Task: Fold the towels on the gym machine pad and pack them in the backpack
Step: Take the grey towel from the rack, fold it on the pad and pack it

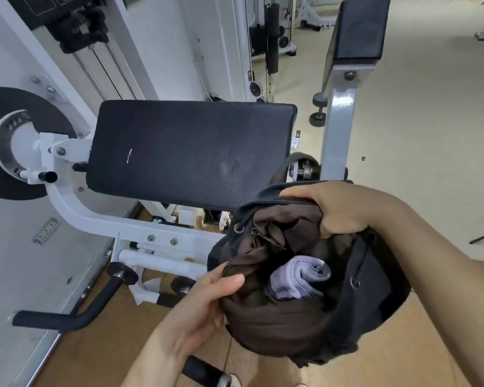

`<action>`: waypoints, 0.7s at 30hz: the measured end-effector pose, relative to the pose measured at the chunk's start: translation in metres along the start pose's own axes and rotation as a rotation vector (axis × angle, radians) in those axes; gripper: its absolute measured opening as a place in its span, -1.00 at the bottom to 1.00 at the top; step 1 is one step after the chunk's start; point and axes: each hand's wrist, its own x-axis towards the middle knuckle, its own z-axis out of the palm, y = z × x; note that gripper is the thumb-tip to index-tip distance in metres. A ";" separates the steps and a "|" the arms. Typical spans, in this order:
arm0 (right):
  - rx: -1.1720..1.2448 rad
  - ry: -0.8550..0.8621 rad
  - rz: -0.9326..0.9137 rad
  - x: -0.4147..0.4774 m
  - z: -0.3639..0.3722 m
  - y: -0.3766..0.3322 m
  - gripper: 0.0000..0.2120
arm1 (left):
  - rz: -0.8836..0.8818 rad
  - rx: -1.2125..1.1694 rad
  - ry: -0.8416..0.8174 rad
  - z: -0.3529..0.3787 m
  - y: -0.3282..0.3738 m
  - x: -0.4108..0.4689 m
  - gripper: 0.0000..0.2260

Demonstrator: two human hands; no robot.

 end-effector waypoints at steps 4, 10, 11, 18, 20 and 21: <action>-0.111 0.092 0.020 -0.009 0.017 0.001 -0.17 | 0.046 -0.057 -0.047 -0.004 -0.012 -0.005 -0.34; -0.136 0.114 0.176 -0.046 0.080 0.031 -0.14 | 0.129 0.395 0.160 0.025 -0.044 -0.015 -0.67; -0.087 0.091 0.186 -0.052 0.091 0.036 -0.13 | 0.118 0.382 0.186 0.040 -0.053 -0.016 -0.77; -0.157 0.215 0.248 -0.079 0.131 0.070 -0.22 | 0.003 0.014 0.408 0.085 -0.106 -0.005 -0.84; 0.062 0.291 0.446 -0.087 0.149 0.083 -0.22 | -0.034 -0.075 0.604 0.054 -0.112 0.014 -0.84; 0.321 0.301 0.577 -0.091 0.160 0.088 -0.23 | -0.054 -0.076 0.682 0.037 -0.116 0.024 -0.83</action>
